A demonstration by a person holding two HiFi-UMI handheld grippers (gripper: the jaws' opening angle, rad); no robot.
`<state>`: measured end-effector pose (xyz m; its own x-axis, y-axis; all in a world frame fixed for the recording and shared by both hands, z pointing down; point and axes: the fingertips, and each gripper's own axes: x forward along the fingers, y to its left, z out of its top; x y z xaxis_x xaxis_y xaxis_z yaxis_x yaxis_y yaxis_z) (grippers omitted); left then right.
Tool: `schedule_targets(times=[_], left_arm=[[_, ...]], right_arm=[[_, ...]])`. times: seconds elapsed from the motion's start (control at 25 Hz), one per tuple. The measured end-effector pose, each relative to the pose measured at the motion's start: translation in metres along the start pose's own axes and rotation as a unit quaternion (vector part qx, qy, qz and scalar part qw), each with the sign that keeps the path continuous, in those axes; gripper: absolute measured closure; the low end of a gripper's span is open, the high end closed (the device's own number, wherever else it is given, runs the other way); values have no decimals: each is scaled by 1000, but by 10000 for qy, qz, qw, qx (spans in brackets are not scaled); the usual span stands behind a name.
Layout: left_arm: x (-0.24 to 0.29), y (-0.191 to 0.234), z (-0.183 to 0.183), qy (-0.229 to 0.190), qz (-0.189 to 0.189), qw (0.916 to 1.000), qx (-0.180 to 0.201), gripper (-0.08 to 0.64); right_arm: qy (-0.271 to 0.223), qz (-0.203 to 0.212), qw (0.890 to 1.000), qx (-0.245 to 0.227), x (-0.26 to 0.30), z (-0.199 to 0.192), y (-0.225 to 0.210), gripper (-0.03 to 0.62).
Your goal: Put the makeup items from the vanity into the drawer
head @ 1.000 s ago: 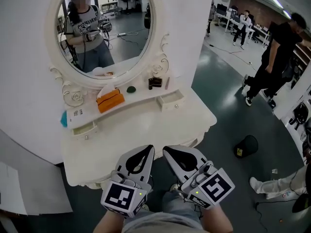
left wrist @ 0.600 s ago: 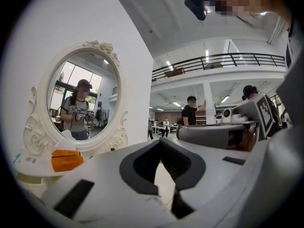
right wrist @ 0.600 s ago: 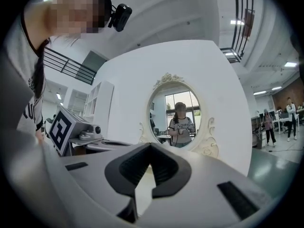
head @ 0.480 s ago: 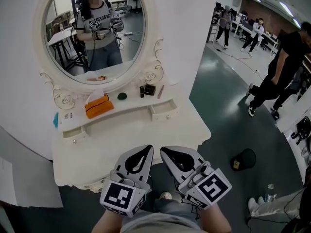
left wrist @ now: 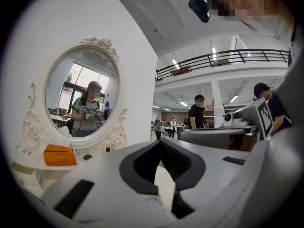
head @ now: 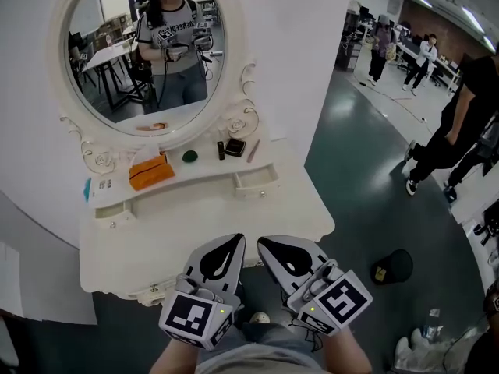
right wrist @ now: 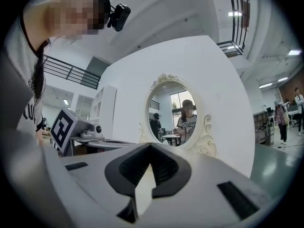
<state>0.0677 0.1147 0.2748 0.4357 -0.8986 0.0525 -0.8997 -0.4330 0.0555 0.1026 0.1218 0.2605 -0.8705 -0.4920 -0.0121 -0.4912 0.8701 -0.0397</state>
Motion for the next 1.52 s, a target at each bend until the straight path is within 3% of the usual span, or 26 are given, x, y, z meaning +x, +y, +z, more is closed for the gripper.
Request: schedule_targets(times=[0.6,1.52], left_arm=[[24,36,2,50,67,10000,-43,520],[70,171,-1,279,-292,9992,39,520]], right_arm=[[88,35,9999,105,35,-3,-22,580],[210,-385,9989,148,178,-15,-62,580]])
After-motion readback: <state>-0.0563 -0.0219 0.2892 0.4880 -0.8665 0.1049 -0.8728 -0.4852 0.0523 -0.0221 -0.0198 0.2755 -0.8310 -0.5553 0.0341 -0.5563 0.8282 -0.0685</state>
